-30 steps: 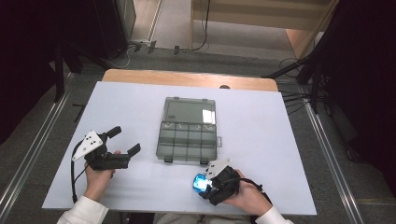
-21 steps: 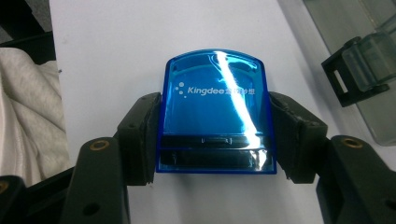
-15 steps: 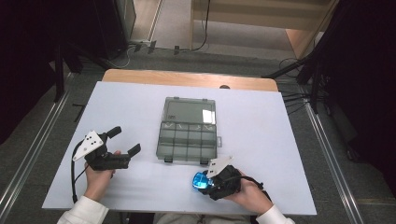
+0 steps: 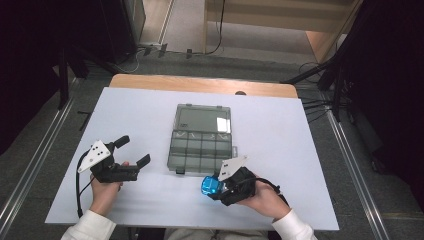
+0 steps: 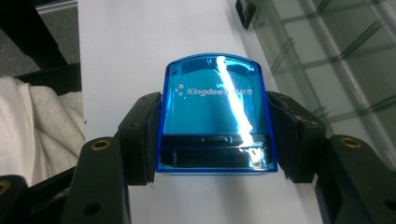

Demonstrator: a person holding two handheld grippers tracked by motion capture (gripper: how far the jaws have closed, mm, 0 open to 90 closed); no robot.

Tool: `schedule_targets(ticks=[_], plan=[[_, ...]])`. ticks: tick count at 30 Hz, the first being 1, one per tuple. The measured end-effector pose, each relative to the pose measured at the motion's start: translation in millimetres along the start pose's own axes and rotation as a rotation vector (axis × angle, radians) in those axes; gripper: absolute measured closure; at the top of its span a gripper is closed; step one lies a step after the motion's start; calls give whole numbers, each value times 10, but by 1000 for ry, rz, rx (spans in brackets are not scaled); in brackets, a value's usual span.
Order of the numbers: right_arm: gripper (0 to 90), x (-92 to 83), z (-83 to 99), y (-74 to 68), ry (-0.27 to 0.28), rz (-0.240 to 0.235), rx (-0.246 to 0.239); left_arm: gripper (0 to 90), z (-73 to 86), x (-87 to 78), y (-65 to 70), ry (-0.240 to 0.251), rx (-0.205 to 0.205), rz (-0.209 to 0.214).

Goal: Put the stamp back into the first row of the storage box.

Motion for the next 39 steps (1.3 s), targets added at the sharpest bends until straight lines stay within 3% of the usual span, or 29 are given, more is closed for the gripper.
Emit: schedule_targets(ticks=[11, 24, 32, 39], plan=[[417, -12, -189, 182, -4, 17, -2, 0, 0, -8, 3, 5, -6, 4], [417, -232, -432, 533, 16, 23, -1, 0, 10, -27, -8, 10, -19, 1], [417, -304, -568, 703, -12, 44, -36, 0, 6, -34, -30, 21, -32, -3], [417, -267, -715, 854, -29, 40, -48, 0, 11, -31, -25, 16, -29, -2]])
Point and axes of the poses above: each handheld gripper's, and its own axes: x roughly forward along the jaws, z roughly out of its underside, y roughly to its right, the point moved 5 cm from there along x, roughly forward along the jaws, and after that the axes turned 12 degrees about -y, right-handed, at the moved point
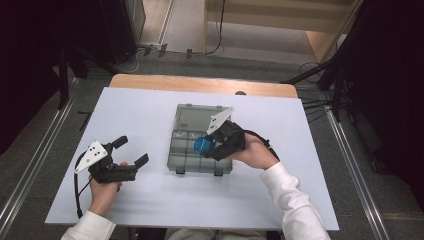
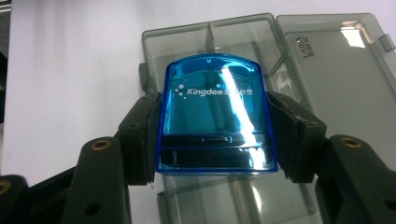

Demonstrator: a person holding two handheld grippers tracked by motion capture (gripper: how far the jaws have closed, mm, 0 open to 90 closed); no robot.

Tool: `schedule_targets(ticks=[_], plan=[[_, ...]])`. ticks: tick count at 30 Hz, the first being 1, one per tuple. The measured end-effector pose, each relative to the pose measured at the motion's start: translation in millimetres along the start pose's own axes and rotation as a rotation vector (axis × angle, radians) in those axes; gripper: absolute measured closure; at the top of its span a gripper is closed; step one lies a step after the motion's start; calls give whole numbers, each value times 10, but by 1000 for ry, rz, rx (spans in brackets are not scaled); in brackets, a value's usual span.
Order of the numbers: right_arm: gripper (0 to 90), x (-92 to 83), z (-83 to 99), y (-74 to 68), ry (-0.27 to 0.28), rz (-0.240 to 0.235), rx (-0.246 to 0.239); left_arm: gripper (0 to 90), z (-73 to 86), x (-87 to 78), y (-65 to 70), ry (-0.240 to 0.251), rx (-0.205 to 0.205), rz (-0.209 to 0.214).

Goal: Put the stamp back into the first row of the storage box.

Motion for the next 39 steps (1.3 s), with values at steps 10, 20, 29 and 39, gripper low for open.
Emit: schedule_targets(ticks=[10, 20, 29, 39], plan=[[418, 43, -112, 169, -31, -17, 18, 0, 5, 7, 8, -6, 6, 0], [417, 155, -95, 418, -103, -38, 41, 0, 9, 12, 16, -10, 6, 5], [417, 353, -12, 602, -139, -85, 61, 0, 11, 14, 20, -9, 4, 11], [320, 517, -46, 593, -136, -95, 35, 0, 15, 5, 20, -9, 1, 23]])
Point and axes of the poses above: each handheld gripper's, and its own axes: x roughly forward along the jaws, z roughly out of its underside, y roughly to its right, the point moved 5 cm from there along x, roughly forward along the jaws, and after that the axes turned 12 degrees about -y, right-handed, at the moved point
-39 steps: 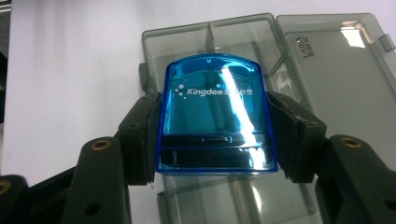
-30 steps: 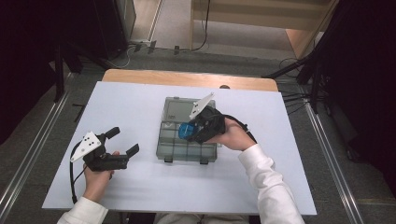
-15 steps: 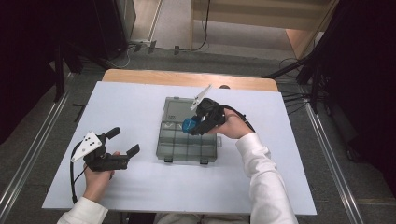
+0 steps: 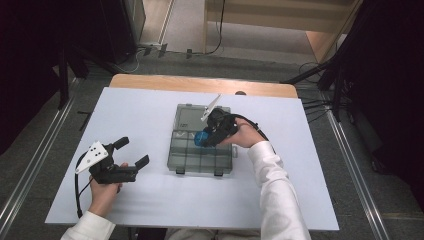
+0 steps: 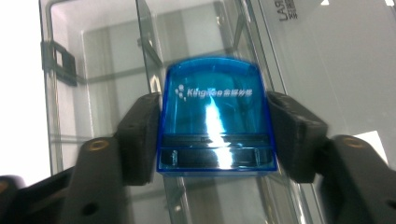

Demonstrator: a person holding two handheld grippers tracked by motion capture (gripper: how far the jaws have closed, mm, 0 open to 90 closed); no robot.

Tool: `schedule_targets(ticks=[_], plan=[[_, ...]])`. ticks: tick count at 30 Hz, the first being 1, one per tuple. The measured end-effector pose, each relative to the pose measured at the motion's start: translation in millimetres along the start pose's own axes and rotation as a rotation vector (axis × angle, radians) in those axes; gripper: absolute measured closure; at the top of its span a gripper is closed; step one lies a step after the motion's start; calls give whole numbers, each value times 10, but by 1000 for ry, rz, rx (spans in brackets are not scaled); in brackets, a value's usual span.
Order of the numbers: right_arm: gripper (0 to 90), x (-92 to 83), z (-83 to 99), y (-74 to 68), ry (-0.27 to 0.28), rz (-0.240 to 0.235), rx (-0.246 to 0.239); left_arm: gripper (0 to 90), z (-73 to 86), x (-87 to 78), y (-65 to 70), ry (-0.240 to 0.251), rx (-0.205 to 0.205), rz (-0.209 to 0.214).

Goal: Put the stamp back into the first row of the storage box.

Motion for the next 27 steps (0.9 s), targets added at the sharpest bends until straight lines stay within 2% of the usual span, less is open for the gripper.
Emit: schedule_targets(ticks=[5, 10, 18, 21, 23, 27], plan=[[305, -56, -12, -20, 20, 16, 0, 0, 2, -2, 7, 0, 0, 3], [249, -163, 14, -51, 39, 30, 5, 0, 3, 1, 8, -2, 1, 5], [135, -401, 101, -97, 76, 48, 27, 0, -2, 4, 13, 2, -4, 12], [133, -472, 150, -96, 85, 62, 37, 0, -2, 6, 15, 2, -4, 13], [125, -519, 197, -107, 74, 53, 82, 0, -2, 6, 15, 2, -5, 13], [78, -603, 279, -97, 91, 60, 123, 0, -4, 12, 11, 4, -11, 14]])
Point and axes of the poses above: each handheld gripper's, and its own axes: x roughly forward along the jaws, z roughly out of its underside, y roughly to its right, the point moved 5 cm from there along x, roughly forward along the jaws, and after that the axes turned 12 degrees about -y, right-handed, at the moved point
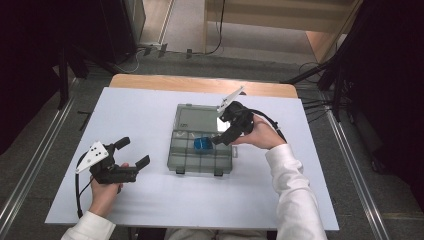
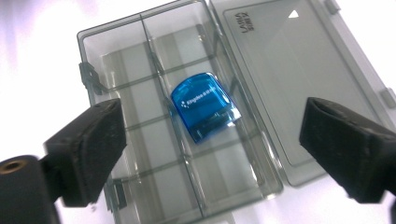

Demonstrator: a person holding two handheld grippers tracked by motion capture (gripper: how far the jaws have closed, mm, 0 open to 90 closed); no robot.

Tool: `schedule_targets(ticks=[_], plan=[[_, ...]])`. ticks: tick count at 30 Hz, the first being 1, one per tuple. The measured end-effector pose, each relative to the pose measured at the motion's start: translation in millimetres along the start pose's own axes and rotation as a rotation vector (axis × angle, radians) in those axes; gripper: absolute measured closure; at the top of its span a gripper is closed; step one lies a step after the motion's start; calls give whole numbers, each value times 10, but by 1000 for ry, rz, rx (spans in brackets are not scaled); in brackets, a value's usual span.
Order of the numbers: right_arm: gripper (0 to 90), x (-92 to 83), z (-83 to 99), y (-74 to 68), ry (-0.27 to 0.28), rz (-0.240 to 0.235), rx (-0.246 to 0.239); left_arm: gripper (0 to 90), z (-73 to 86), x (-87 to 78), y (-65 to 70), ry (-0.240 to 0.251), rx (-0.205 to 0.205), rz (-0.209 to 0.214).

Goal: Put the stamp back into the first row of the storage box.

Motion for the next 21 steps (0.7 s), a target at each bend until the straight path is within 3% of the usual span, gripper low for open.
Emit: schedule_targets(ticks=[9, 16, 21], plan=[[0, -171, 254, 65, 43, 8, 78, 0, -1, 5, 5, 2, -1, 4], [0, -261, 470, 85, 63, 17, 122, 0, -5, 18, -3, 4, -10, 9], [0, -328, 658, 102, 78, 25, 200, 0, -13, 24, -12, 13, -18, 11]])
Point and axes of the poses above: each handheld gripper's, and its own axes: x roughly forward along the jaws, z roughly out of its underside, y roughly to its right, the point moved 5 cm from there along x, roughly forward along the jaws, and after that the axes turned 12 degrees about -y, right-handed, at the moved point
